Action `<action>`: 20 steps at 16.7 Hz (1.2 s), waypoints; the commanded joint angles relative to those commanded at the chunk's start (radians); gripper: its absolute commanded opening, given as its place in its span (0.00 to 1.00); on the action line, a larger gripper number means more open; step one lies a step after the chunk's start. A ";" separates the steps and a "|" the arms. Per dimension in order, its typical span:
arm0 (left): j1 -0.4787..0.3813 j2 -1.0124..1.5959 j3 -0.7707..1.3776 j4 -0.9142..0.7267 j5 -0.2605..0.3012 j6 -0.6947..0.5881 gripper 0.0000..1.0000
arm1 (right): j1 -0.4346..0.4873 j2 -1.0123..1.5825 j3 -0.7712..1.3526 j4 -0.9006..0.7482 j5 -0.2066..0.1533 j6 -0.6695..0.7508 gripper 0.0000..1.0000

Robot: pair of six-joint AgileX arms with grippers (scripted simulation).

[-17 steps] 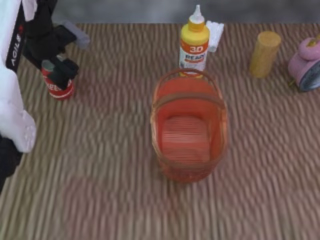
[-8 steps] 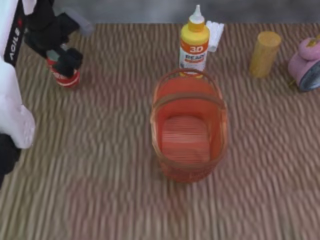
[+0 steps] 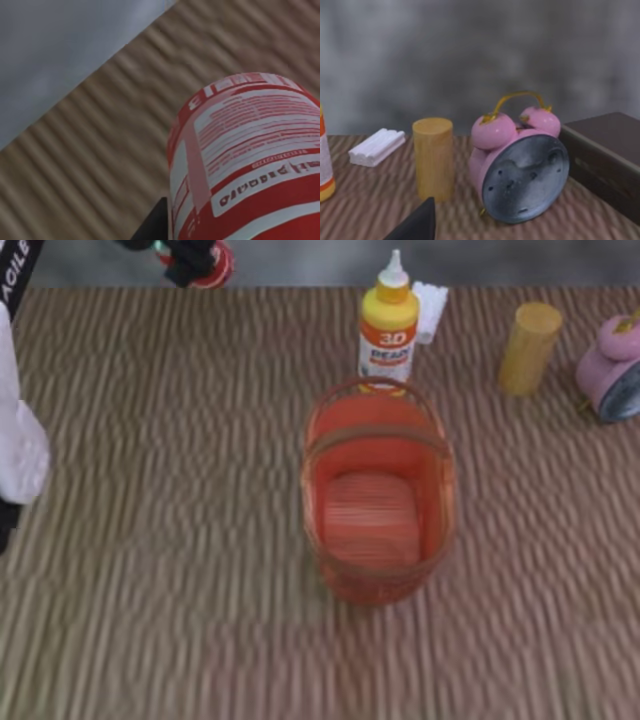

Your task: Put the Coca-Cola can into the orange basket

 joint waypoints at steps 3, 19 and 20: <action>-0.016 -0.108 -0.234 0.279 0.143 -0.092 0.00 | 0.000 0.000 0.000 0.000 0.000 0.000 1.00; -0.147 -0.619 -1.483 1.652 0.844 -0.485 0.00 | 0.000 0.000 0.000 0.000 0.000 0.000 1.00; -0.154 -0.643 -1.525 1.709 0.869 -0.492 0.00 | 0.000 0.000 0.000 0.000 0.000 0.000 1.00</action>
